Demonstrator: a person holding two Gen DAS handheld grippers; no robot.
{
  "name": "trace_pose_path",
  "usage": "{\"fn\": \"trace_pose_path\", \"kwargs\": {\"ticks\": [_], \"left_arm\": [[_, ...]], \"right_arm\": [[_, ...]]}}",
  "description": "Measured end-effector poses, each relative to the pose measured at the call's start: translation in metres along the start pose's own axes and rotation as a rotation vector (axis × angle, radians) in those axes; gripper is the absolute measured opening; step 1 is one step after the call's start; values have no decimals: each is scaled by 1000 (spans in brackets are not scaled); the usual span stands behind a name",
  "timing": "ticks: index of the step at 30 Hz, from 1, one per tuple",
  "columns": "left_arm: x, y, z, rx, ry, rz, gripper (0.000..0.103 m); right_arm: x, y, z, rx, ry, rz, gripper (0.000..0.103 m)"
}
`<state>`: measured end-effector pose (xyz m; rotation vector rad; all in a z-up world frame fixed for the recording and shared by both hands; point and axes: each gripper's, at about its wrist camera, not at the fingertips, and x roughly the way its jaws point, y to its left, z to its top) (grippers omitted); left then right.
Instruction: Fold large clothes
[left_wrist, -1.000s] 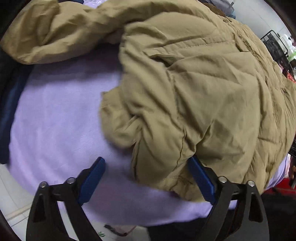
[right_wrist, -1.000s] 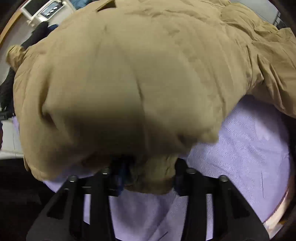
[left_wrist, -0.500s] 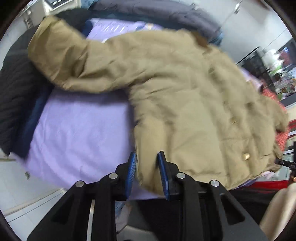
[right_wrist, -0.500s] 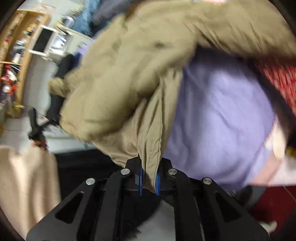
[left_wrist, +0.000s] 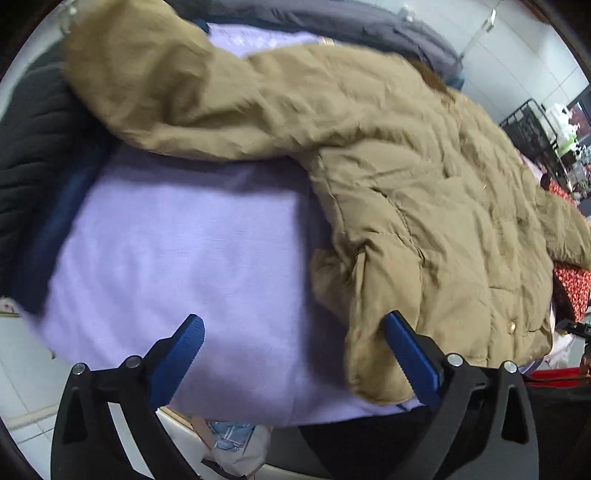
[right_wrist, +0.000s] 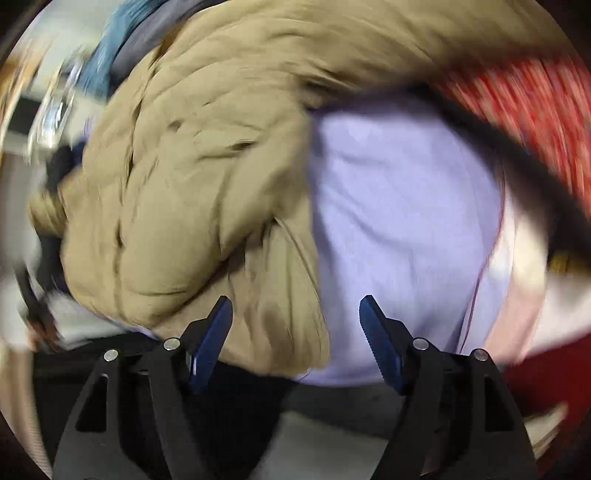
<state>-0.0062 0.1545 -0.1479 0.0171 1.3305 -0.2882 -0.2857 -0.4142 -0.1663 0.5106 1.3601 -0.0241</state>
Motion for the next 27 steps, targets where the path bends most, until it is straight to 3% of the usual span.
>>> {"fn": "trace_pose_path", "kwargs": {"ticks": [2,3,4,5,6,7,9,11,15,16,20,22,24,27], "left_arm": [[22,-9,4,-6,34,-31,96],[31,-16,9,-9,39,-60,96],[36,-24,10,-7,40,-70,92],[43,-33,14,-2,56,-66,83],[47,-42,15,3,73,-84,54],[50,-54,19,15,96,-98,42],[46,-77,26,87,92,-23,33],[34,-88,31,125,58,-17,30],[8,-84,49,55,20,-77,25],[1,-82,54,36,5,-92,24],[-23,-77,71,-35,-46,-147,24],[-12,-79,82,-79,-32,-162,25],[-1,-72,88,-118,-7,-153,26],[19,-73,97,-154,41,-130,27]], "right_arm": [[6,32,3,-202,-5,-70,71],[14,54,-1,-350,-4,-181,71],[19,61,-7,-427,6,-235,71],[27,71,-12,-506,19,-263,68],[35,81,-15,-557,18,-246,68],[41,86,-16,-569,28,-234,68],[59,102,-16,-592,82,-164,67],[74,115,-7,-559,60,-115,67],[94,119,29,-366,-27,-32,49],[85,117,48,-263,-82,42,44],[24,104,99,16,-324,293,43],[14,89,121,181,-403,362,47],[38,92,145,167,-309,315,48],[71,115,156,-37,-190,90,48]]}}
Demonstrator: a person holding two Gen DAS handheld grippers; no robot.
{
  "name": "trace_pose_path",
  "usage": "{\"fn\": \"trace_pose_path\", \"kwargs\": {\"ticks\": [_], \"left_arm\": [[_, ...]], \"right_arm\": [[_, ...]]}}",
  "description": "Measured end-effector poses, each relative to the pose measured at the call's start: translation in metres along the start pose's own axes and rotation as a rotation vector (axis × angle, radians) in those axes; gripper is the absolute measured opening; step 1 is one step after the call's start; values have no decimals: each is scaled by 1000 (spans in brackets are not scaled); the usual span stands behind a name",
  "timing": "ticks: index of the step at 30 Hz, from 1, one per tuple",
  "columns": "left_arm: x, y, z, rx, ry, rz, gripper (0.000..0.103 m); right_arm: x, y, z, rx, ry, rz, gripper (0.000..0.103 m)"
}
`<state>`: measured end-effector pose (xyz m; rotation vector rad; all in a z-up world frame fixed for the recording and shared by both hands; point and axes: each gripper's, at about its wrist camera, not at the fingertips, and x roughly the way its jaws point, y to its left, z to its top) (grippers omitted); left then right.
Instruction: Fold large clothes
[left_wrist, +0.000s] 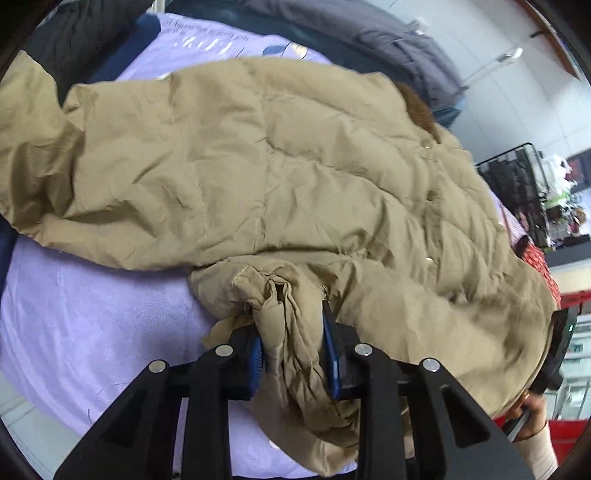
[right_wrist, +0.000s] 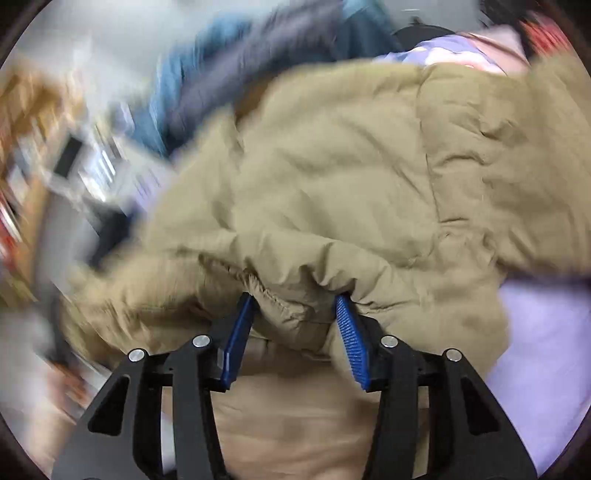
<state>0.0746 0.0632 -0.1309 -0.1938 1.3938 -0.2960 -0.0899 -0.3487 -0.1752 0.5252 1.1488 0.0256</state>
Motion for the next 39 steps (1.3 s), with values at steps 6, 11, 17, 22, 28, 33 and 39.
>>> {"fn": "trace_pose_path", "kwargs": {"ticks": [6,11,17,22,28,33,39], "left_arm": [[5,-5,6,12,23,36,28],[8,-7,17,-8,36,24,30],[0,-27,31,35,21,37,30],[-45,-40,27,50,16,-23,30],[-96,-26,8,79,-37,-83,40],[-86,18,-19,79,-57,23,78],[-65,85,-69,43,-54,35,89]], "right_arm": [[5,38,-20,-197,51,-11,74],[15,16,-25,-137,128,77,78],[38,49,-38,-433,186,-247,19],[-48,34,-31,-333,231,-85,14],[-122,0,-56,-368,409,-152,6],[-99,-38,-81,-207,451,-152,35],[-79,-86,-110,169,335,57,76]]}}
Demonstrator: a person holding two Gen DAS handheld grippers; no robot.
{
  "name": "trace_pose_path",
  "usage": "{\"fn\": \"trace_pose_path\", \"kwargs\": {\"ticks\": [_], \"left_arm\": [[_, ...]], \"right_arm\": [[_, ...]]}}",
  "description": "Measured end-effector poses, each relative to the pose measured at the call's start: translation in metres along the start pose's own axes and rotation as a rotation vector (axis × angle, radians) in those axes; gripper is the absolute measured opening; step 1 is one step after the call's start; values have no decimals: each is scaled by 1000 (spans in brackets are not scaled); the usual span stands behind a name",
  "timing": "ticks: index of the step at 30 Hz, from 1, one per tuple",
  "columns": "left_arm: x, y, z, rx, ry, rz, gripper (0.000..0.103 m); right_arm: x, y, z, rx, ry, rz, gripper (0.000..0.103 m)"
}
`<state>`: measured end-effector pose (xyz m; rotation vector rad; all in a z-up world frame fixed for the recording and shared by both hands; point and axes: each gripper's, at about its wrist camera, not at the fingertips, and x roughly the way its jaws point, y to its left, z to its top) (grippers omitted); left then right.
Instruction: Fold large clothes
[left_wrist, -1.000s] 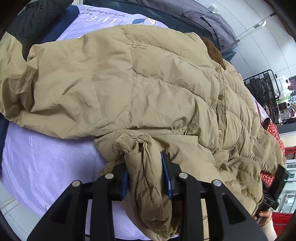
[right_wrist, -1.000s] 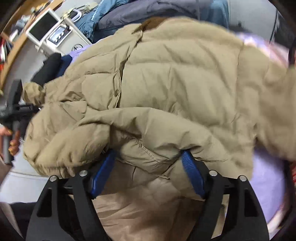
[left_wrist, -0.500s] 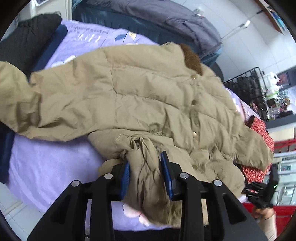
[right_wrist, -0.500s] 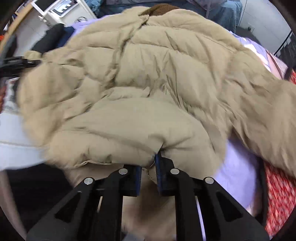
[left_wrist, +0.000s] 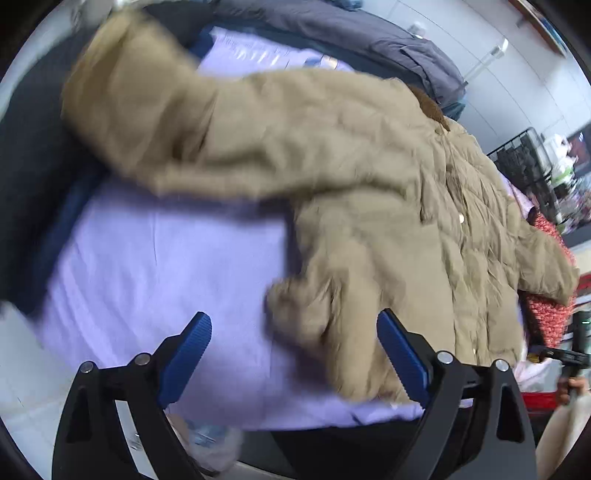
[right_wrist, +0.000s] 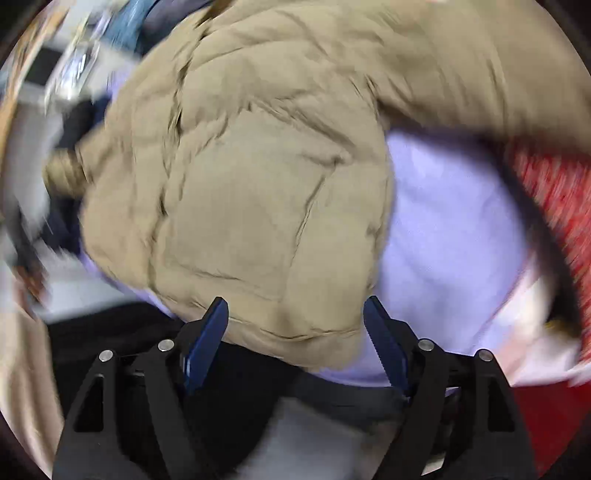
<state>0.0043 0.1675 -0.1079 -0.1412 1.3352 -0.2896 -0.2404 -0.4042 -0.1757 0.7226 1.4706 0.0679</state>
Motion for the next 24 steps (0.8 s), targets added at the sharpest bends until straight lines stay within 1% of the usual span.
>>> {"fn": "trace_pose_path", "kwargs": {"ticks": [1,2,3,6,7,9,10,11,12,13,14,15,16,18,19,20,22,24], "left_arm": [[9,8,-12,-7,4,-41,89],[17,11,-18,0,-3,-31,89],[25,11,-23,17,-15,-5,89],[53,5,-30,150,-114,11,89],[63,0,-28,199,-140,-5,89],[81,-12,-18,252,-138,-63,88],[87,-17,-13,261,-130,-96,81],[93,-26,-8,272,-117,-131,79],[100,-33,-3,283,-104,-149,72],[106,-42,2,299,-78,-167,63],[109,-48,6,305,-56,-179,59],[113,-52,10,305,-29,-179,48],[113,-56,14,304,5,-186,32],[101,-62,14,302,52,-164,17],[86,-67,13,293,75,-131,13],[60,-72,7,284,76,-135,11],[11,-78,-8,253,55,-177,9],[-30,-74,-22,203,61,-204,8]], "right_arm": [[9,-9,-2,33,7,20,76],[15,-19,-5,62,4,36,76],[23,-32,-9,91,-7,44,76],[40,-52,-19,143,18,22,76],[46,-56,-23,167,34,27,76],[49,-55,-24,183,43,50,76],[48,-52,-24,178,36,47,76],[48,-48,-23,164,30,45,76],[50,-44,-23,149,27,44,76],[50,-38,-22,123,23,41,76],[51,-33,-21,102,21,38,76],[54,-31,-21,91,23,36,76],[56,-28,-20,80,28,26,76],[60,-27,-21,83,27,24,76],[53,-33,-21,86,31,28,76],[52,-34,-22,92,35,33,76],[45,-35,-28,101,33,47,76],[38,-38,-36,119,29,76,76]]}}
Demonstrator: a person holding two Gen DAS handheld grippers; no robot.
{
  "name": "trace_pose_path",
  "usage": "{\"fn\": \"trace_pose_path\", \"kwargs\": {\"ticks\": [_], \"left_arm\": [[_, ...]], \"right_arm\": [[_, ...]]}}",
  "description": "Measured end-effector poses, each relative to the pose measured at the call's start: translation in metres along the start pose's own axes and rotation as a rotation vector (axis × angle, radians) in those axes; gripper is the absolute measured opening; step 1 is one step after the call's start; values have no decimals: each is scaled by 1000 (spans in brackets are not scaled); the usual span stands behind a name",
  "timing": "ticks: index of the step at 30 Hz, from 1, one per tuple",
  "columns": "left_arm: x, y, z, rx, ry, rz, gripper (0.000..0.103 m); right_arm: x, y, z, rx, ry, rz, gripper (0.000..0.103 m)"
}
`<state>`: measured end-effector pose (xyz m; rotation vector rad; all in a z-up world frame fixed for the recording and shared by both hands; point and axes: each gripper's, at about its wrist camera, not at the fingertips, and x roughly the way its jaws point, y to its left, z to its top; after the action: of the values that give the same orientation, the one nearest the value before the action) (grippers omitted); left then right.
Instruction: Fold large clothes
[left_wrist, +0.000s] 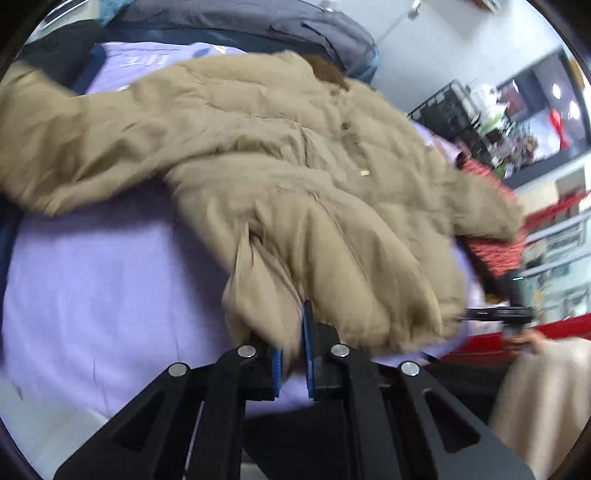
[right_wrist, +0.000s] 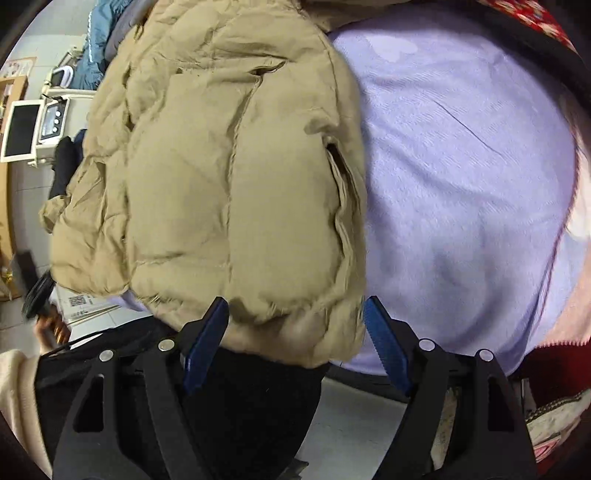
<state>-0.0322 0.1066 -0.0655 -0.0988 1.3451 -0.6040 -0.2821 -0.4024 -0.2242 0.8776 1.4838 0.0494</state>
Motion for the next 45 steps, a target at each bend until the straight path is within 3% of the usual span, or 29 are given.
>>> {"fn": "trace_pose_path", "kwargs": {"ticks": [1,5,6,7,9,11,13,15,16,17,18,19,20,21,22,24,28,31,34,35,36,38,39,40,42,43,45], "left_arm": [[-18,3,-11,-37,4,-4,8],[-30,44,-47,-132,23,166,11],[-24,56,-53,-149,16,215,23],[-19,64,-55,-162,9,221,49],[-4,74,-56,-159,-26,173,72],[6,79,-47,-133,-84,138,76],[24,80,-40,-54,-176,156,98],[55,78,-39,27,-157,205,97],[79,81,-35,45,-81,189,96],[97,82,-33,29,-31,145,94],[106,79,-31,9,-23,76,85],[111,75,-29,3,-13,53,75],[117,66,-26,15,12,56,67],[118,58,-22,27,44,47,47],[117,53,-19,27,63,44,35],[90,36,-11,19,93,55,29],[6,22,-14,-9,22,-39,22],[-8,27,-31,23,72,66,10],[38,53,-51,-6,182,139,11],[50,59,-57,-28,211,154,12],[64,68,-66,-57,254,171,12],[55,73,-72,-84,230,176,19],[42,74,-73,-102,193,178,37],[29,73,-72,-114,159,189,64],[3,70,-60,-134,50,180,74],[-11,66,-52,-153,-25,132,80],[-7,57,-38,-161,-32,81,88]], "right_arm": [[-1,-2,-2,8,-1,1,76],[-3,-11,-12,40,-6,-22,76],[-2,-13,-11,45,-3,-29,76],[0,-15,-9,50,0,-31,76],[2,-20,-7,52,-1,-35,76],[3,-22,-5,49,-5,-26,76],[5,-22,-4,31,-18,11,76],[17,-23,-4,9,6,3,80],[25,-22,-3,-3,22,-15,80],[31,-23,-4,-10,31,-26,80],[37,-24,-4,-13,44,-33,80],[43,-23,-6,-12,68,-11,68],[47,-19,-8,-19,82,20,36],[47,-10,-10,-44,79,14,26],[42,-2,-10,-61,64,16,15],[18,16,-13,-89,17,86,12],[-78,45,-23,-127,-118,213,11],[-100,50,-29,-221,-114,102,10],[-58,10,-21,-103,5,29,15],[-41,-3,-19,-57,41,-42,24],[-26,-14,-19,-27,89,-153,26],[-21,-25,-25,-10,123,-265,26],[-27,-27,-28,0,106,-273,26],[-41,-27,-29,15,62,-246,30],[-65,-22,-27,28,-39,-173,57],[-75,-14,-22,27,-112,-134,66],[-76,-3,-6,34,-182,-79,66]]}}
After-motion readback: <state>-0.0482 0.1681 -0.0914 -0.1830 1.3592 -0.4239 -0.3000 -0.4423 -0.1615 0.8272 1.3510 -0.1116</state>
